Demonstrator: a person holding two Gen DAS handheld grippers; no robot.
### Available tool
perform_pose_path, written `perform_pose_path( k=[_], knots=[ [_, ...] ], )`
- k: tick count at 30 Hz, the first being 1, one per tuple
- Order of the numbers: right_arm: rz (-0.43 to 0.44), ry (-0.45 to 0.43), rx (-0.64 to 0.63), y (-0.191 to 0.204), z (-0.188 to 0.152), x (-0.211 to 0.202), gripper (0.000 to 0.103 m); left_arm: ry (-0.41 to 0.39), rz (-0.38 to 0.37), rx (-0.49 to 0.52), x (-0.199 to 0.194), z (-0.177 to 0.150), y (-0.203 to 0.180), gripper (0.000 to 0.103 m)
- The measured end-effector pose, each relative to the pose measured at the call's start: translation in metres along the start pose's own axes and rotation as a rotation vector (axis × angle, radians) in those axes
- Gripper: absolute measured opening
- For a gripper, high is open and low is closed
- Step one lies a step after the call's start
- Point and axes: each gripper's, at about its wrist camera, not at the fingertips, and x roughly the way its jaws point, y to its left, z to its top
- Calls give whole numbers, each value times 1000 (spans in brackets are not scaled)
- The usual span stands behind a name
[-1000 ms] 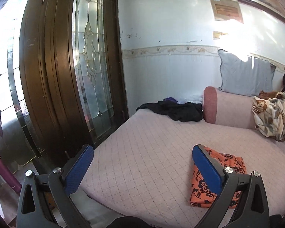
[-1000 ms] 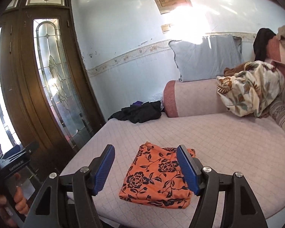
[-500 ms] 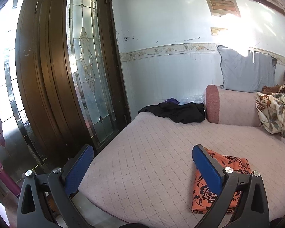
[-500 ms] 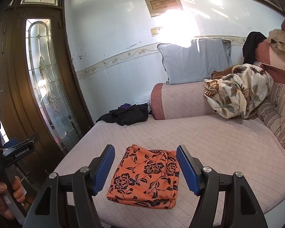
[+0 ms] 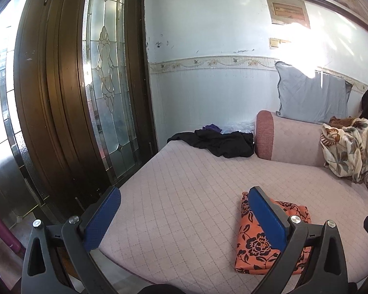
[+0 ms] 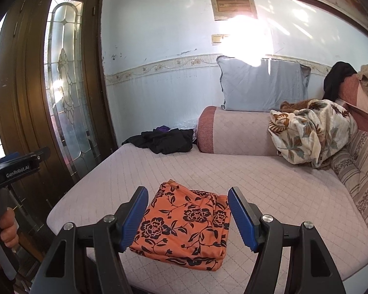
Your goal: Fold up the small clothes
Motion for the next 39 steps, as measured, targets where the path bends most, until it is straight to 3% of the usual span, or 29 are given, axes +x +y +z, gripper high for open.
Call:
perform_pose_path(
  k=[39],
  knots=[
    [6, 9, -22, 16, 0, -9, 71, -18, -59, -4, -11, -1, 8, 103]
  ],
)
